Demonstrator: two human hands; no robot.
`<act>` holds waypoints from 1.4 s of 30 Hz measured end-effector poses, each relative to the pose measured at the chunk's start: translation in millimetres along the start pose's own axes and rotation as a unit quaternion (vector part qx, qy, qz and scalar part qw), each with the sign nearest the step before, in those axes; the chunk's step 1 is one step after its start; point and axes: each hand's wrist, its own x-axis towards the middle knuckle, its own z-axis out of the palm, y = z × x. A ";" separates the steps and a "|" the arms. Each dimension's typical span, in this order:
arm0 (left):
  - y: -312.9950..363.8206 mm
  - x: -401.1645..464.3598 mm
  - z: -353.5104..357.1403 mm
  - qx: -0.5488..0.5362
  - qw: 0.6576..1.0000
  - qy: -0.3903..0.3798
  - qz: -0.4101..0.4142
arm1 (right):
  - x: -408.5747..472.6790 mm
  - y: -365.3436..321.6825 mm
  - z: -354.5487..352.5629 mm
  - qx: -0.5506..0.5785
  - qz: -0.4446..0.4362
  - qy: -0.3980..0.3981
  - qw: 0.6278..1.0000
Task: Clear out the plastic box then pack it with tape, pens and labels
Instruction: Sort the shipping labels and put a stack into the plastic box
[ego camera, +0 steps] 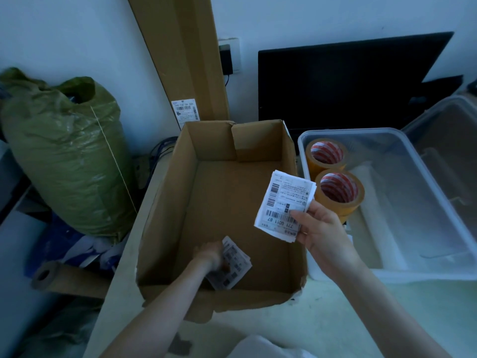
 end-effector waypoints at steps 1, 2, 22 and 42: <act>-0.4 -1.7 -0.3 0.010 1.000 0.004 0.005 | -0.5 0.7 0.1 0.000 0.001 0.001 1.000; -0.3 -3.1 -1.6 0.012 1.000 0.009 0.007 | -0.9 1.5 0.2 0.000 0.002 0.003 1.000; 28.4 -97.5 -89.8 -0.553 0.786 0.207 0.183 | 0.3 4.1 9.1 -0.088 -0.042 0.042 0.994; 47.6 -105.3 -76.0 -0.548 0.786 0.198 0.206 | 14.6 -2.4 8.4 -0.278 -0.082 -0.104 0.951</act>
